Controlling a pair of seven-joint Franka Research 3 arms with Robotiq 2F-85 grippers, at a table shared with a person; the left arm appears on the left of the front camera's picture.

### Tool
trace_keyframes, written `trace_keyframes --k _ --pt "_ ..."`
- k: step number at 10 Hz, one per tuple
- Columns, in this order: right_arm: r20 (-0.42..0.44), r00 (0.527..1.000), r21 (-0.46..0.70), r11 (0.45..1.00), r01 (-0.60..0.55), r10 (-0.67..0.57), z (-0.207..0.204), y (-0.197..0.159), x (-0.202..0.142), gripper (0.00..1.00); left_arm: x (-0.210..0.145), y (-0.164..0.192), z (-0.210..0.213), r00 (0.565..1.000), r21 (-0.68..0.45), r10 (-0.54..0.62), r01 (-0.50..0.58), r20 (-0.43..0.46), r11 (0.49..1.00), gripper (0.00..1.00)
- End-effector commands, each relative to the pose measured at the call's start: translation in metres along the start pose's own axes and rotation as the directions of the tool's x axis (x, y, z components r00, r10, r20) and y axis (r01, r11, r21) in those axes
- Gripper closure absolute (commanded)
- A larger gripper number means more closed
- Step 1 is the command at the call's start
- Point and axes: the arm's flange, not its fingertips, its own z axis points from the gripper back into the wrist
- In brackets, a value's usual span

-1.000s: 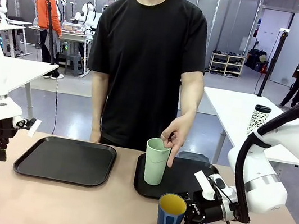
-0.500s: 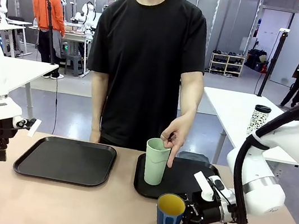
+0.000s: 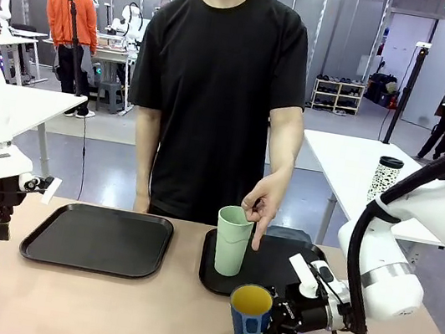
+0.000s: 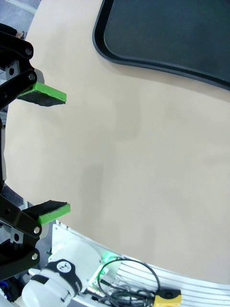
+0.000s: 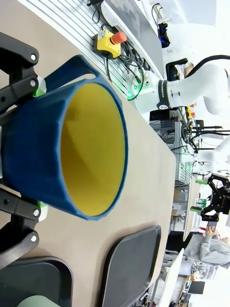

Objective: Sort and store the cups by type.
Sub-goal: Pick up the Handle plastic cup and place it into the empty Flat Tray.

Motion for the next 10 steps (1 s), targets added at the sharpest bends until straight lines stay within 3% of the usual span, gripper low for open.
trace_keyframes --k 1,10 --pt "0.041 0.998 -0.040 0.998 -0.047 0.049 -0.002 0.001 -0.003 0.33 0.001 0.000 0.003 1.000 0.000 0.010 -0.010 -0.004 1.000 0.00" --pt "0.171 0.979 -0.150 0.985 -0.089 0.115 -0.033 -0.024 0.082 0.33 0.001 0.000 0.003 1.000 0.000 0.010 -0.010 -0.004 1.000 0.00"
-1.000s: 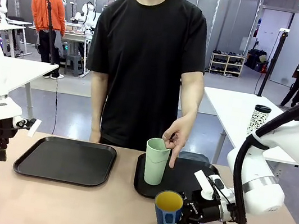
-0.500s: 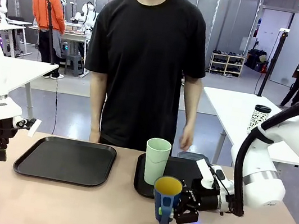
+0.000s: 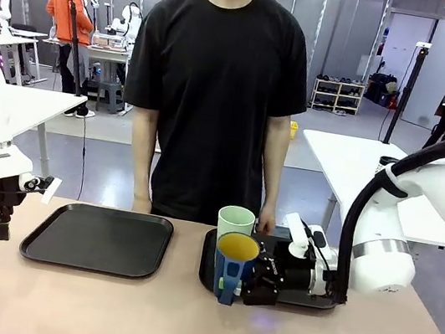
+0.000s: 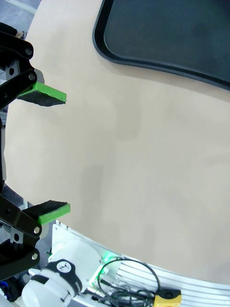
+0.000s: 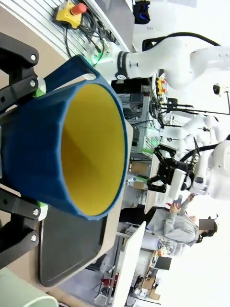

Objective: Sort and store the cups by type.
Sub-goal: Pick up the Handle plastic cup and place it into the empty Flat Tray.

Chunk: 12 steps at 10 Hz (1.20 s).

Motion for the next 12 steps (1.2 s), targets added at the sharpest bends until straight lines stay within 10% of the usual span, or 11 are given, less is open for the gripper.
trace_keyframes --k 1,9,12 --pt "0.029 0.999 -0.053 0.998 0.015 -0.014 -0.010 -0.002 0.006 0.33 0.001 0.000 0.003 1.000 0.000 0.010 -0.010 -0.004 1.000 0.00" --pt "0.005 1.000 -0.006 1.000 0.005 -0.005 -0.002 0.000 -0.001 0.27 0.001 0.000 0.003 1.000 0.000 0.010 -0.010 -0.004 1.000 0.00" --pt "0.047 0.998 -0.065 0.997 -0.049 0.052 -0.060 -0.006 -0.007 0.27 0.001 0.000 0.003 1.000 0.000 0.010 -0.010 -0.004 1.000 0.00"
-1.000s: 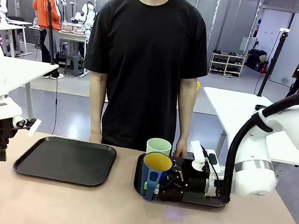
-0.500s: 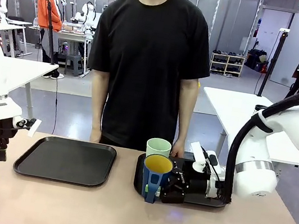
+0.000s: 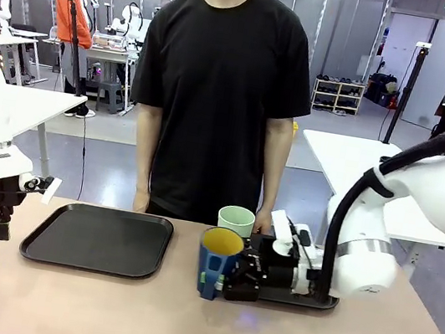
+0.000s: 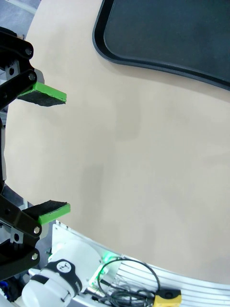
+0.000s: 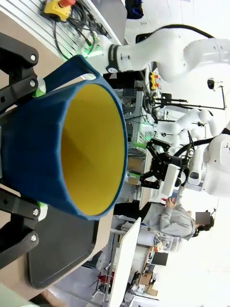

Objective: Sort and store the cups by type.
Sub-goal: Pick up the Handle plastic cup and place it into the empty Flat Tray.

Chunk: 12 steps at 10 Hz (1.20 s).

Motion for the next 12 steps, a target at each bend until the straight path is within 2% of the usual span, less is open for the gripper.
trace_keyframes --k 1,4,6,7,8,12 --pt "0.042 0.998 -0.042 0.998 -0.046 0.048 -0.043 -0.007 -0.010 0.27 0.001 0.000 0.003 1.000 0.000 0.011 -0.011 -0.004 1.000 0.00" --pt "0.027 0.998 -0.146 0.988 -0.047 0.051 -0.110 -0.027 -0.026 0.27 0.001 0.000 0.003 1.000 0.000 0.011 -0.011 -0.004 1.000 0.00" --pt "0.041 0.998 -0.149 0.988 -0.047 0.054 -0.149 -0.038 -0.039 0.27 0.001 0.000 0.003 1.000 0.000 0.011 -0.011 -0.004 1.000 0.00" --pt "0.067 0.996 -0.158 0.986 -0.050 0.061 -0.163 -0.040 -0.042 0.27 0.001 0.000 0.003 1.000 0.000 0.011 -0.011 -0.004 1.000 0.00" --pt "0.043 0.998 -0.187 0.982 -0.036 0.045 -0.179 -0.044 -0.045 0.27 0.001 0.000 0.003 1.000 0.000 0.011 -0.011 -0.004 1.000 0.00" --pt "0.052 0.998 -0.232 0.973 -0.011 0.024 -0.229 -0.053 -0.060 0.27 0.001 0.000 0.003 1.000 0.000 0.011 -0.011 -0.004 1.000 0.00"
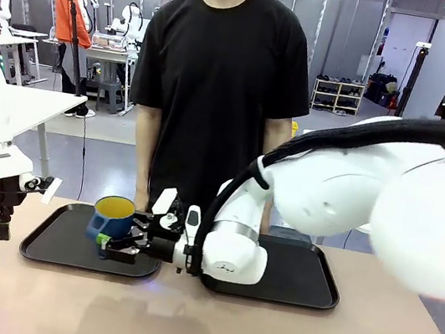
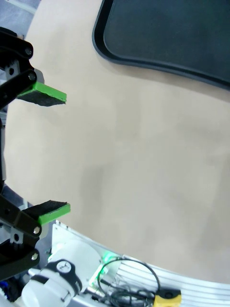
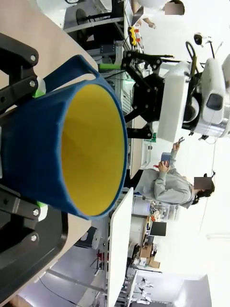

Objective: Sort and store the cups by type.
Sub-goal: Pick up the Handle plastic cup and place it into the empty Flat Tray.

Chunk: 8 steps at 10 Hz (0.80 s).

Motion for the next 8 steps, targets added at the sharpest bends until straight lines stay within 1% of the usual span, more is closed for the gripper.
trace_keyframes --k 1,5,8 --pt "-0.014 0.999 -0.056 0.997 -0.046 0.045 -0.019 0.021 -0.039 0.27 0.000 0.000 0.003 1.000 0.000 0.011 -0.011 -0.004 1.000 0.00" --pt "-0.030 0.999 -0.171 0.985 -0.029 0.024 -0.056 0.008 -0.068 0.27 0.000 0.000 0.003 1.000 0.000 0.011 -0.011 -0.004 1.000 0.00" --pt "0.002 1.000 -0.223 0.975 -0.021 0.022 -0.067 -0.002 -0.079 0.27 0.000 0.000 0.003 1.000 0.000 0.011 -0.011 -0.004 1.000 0.00"
